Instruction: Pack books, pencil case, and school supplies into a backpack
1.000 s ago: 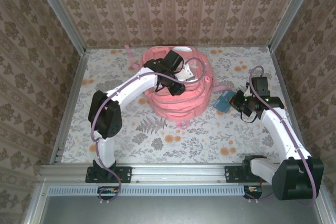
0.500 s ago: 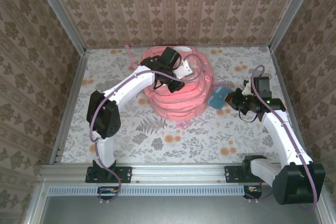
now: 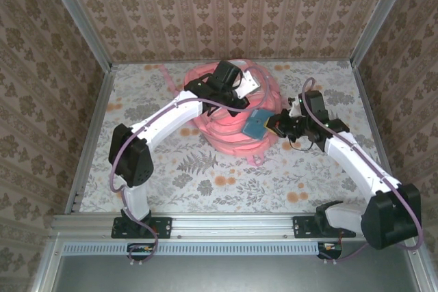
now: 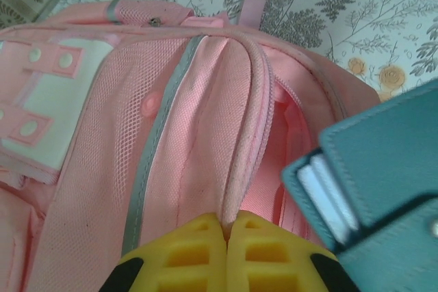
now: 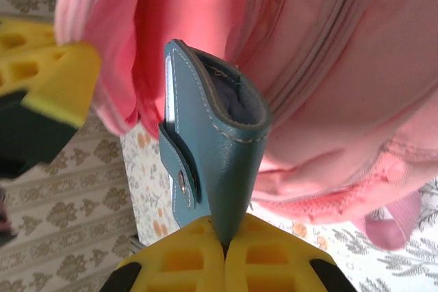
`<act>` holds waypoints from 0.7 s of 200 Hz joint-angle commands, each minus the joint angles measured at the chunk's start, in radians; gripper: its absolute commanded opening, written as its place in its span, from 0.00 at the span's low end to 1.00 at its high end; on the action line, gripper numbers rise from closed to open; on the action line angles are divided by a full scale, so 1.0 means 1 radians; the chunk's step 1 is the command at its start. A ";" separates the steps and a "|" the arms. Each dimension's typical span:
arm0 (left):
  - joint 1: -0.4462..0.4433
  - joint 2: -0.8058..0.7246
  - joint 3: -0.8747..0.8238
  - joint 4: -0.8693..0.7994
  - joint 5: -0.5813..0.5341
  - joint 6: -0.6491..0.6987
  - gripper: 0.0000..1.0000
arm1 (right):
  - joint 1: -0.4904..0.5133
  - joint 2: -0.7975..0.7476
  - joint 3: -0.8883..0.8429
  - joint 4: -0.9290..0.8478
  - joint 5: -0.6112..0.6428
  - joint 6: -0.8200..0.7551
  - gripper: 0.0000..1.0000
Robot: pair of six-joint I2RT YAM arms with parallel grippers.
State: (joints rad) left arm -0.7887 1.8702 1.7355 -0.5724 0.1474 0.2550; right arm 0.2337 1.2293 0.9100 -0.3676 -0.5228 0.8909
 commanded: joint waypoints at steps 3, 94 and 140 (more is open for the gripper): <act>-0.022 -0.086 0.021 0.117 0.029 -0.037 0.00 | 0.006 0.052 0.060 0.098 0.056 0.086 0.05; -0.022 -0.088 0.022 0.147 0.028 -0.136 0.00 | 0.098 0.400 0.188 0.464 0.243 0.417 0.07; 0.002 -0.081 0.020 0.163 0.025 -0.206 0.00 | 0.097 0.464 0.202 0.570 0.169 0.449 0.30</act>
State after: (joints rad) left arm -0.7879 1.8549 1.7344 -0.5129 0.1329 0.1139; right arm 0.3340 1.6917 1.0859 0.1020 -0.3473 1.2888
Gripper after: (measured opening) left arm 0.038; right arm 0.254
